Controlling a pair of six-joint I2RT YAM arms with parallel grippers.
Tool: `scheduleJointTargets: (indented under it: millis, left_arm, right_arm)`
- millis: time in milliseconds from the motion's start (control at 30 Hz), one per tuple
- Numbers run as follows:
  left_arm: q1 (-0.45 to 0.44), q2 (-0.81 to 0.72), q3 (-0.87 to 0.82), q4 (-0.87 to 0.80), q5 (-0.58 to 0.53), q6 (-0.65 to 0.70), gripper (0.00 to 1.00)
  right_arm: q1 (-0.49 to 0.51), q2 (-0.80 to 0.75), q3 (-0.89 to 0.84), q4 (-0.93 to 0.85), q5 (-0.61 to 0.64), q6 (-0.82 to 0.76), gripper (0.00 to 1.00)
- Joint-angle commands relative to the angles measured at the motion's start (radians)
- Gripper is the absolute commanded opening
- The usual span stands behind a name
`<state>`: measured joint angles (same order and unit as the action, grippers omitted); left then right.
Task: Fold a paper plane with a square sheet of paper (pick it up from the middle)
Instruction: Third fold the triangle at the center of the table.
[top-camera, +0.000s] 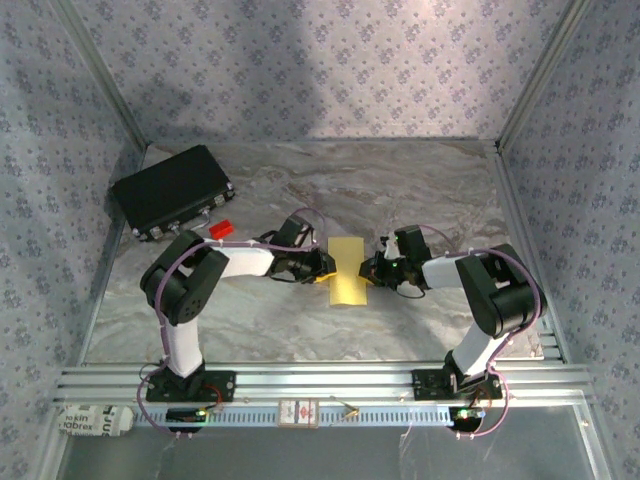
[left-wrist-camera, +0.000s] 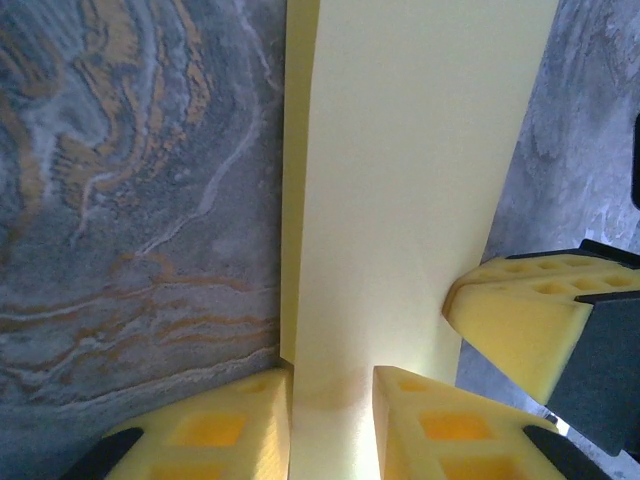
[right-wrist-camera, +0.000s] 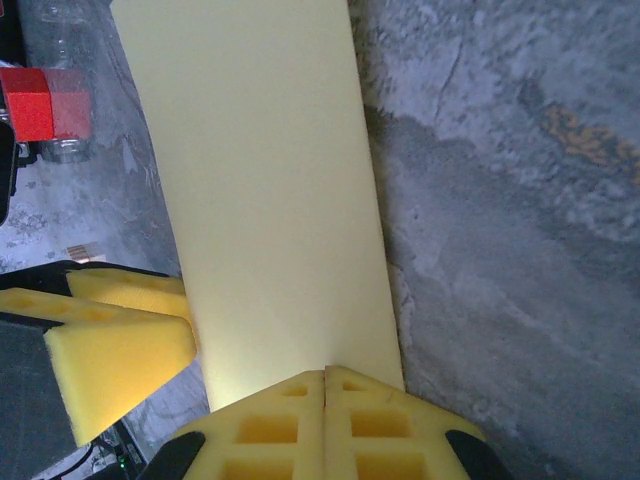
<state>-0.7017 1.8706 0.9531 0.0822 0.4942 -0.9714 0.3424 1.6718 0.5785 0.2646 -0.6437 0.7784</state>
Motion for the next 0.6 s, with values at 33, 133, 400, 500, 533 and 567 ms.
scheduleJointTargets:
  millis: [33, 133, 400, 500, 533, 567]
  left_arm:
    - [-0.013, 0.010, 0.003, 0.001, 0.007, -0.010, 0.27]
    - [-0.012, 0.004, -0.003, 0.023, 0.013, -0.019, 0.27]
    - [-0.002, -0.018, -0.069, 0.178, 0.017, -0.099, 0.31]
    - [0.002, -0.034, -0.088, 0.190, 0.006, -0.104, 0.32]
    - [0.002, -0.040, -0.094, 0.196, 0.004, -0.107, 0.32]
    - [0.003, -0.046, -0.101, 0.207, 0.002, -0.110, 0.33]
  right_arm:
    - [0.000, 0.037, -0.026, -0.112, 0.079, -0.006, 0.05]
    - [0.001, 0.040, -0.023, -0.113, 0.079, -0.005, 0.05]
    - [0.001, 0.036, -0.022, -0.116, 0.076, -0.006, 0.05]
    - [0.000, 0.035, -0.022, -0.115, 0.078, -0.007, 0.05]
    - [0.001, 0.035, -0.022, -0.116, 0.079, -0.007, 0.05]
    - [0.001, 0.035, -0.022, -0.115, 0.079, -0.006, 0.04]
